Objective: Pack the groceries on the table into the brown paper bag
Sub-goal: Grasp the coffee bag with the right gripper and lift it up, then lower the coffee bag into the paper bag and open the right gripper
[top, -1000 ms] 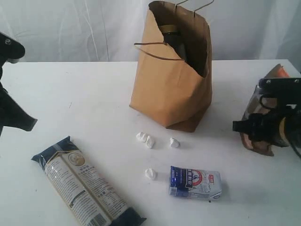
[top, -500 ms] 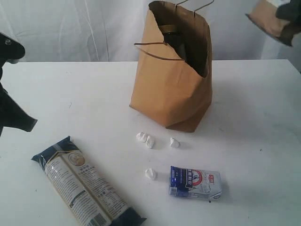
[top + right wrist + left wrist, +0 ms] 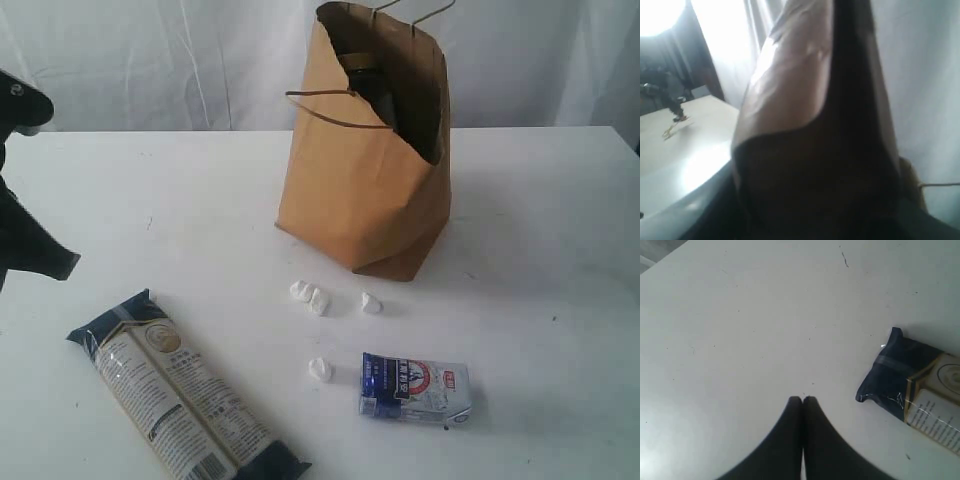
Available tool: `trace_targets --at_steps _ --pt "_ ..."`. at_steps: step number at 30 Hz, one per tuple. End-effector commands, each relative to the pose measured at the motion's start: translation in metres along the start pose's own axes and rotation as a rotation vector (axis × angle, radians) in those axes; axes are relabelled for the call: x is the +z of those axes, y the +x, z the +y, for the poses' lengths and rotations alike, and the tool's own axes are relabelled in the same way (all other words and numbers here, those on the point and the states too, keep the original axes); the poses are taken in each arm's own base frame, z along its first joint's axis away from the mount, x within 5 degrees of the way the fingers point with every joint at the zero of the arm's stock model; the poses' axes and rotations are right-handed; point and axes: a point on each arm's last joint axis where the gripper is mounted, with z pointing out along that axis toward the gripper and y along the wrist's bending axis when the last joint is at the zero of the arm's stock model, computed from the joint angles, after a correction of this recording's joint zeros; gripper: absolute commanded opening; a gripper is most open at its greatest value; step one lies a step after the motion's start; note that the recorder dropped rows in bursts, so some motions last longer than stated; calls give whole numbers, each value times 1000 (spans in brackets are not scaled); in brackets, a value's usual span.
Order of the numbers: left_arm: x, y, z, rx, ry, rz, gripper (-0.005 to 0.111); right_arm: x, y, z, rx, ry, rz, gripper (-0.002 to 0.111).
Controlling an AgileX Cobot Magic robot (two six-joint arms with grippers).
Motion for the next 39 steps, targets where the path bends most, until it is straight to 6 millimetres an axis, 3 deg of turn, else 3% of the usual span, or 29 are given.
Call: trace_targets --at_steps 1,7,19,23,27,33,39 --pt "-1 3 2 -11 -10 10 0 26 20 3 -18 -25 94 0" --pt "-1 4 1 -22 2 21 0 37 39 -13 -30 87 177 0" --pt "-1 4 0 -24 5 23 0 31 46 -40 -4 380 240 0" --pt "-1 4 0 -24 6 21 0 35 46 -37 -4 367 229 0" --pt "-1 4 0 -24 6 21 0 51 41 -24 -2 307 203 0" --pt "-1 4 0 -25 6 24 0 78 46 -7 -24 320 206 0" --pt "-1 4 0 -23 6 24 0 89 54 1 -51 317 238 0"
